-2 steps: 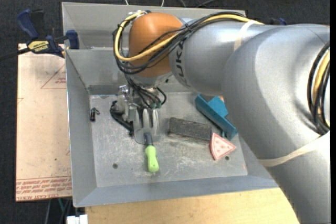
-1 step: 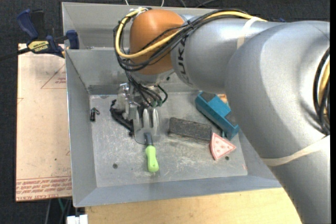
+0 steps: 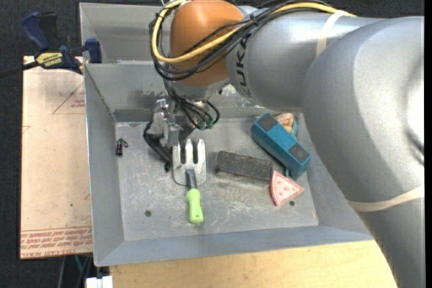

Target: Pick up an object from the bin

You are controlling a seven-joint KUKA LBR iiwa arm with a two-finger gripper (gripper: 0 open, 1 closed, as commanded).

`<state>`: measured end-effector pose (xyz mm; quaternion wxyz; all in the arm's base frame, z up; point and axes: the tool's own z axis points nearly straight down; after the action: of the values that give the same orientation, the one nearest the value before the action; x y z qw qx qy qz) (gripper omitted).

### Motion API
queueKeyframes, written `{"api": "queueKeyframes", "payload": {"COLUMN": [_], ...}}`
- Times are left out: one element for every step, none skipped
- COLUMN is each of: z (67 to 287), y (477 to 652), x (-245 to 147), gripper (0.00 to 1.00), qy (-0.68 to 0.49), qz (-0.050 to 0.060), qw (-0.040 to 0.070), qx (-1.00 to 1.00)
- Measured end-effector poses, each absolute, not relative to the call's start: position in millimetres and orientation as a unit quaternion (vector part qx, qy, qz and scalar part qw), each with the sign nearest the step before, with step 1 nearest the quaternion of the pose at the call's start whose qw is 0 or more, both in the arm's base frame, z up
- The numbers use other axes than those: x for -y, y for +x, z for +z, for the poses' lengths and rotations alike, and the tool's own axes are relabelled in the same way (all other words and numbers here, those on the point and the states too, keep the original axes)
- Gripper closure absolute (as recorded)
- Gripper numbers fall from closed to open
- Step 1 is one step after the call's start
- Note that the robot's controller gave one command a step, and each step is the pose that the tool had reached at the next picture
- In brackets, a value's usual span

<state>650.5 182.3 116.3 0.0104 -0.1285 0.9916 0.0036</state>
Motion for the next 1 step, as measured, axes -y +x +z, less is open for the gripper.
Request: {"api": "queueKeyframes", "payload": {"z": [135.2], "y": [651.9], "x": [-182.8], "gripper": [1.00], "qy": [-0.128], "qz": [0.004], "qw": [0.013], "qx": [-0.992]}}
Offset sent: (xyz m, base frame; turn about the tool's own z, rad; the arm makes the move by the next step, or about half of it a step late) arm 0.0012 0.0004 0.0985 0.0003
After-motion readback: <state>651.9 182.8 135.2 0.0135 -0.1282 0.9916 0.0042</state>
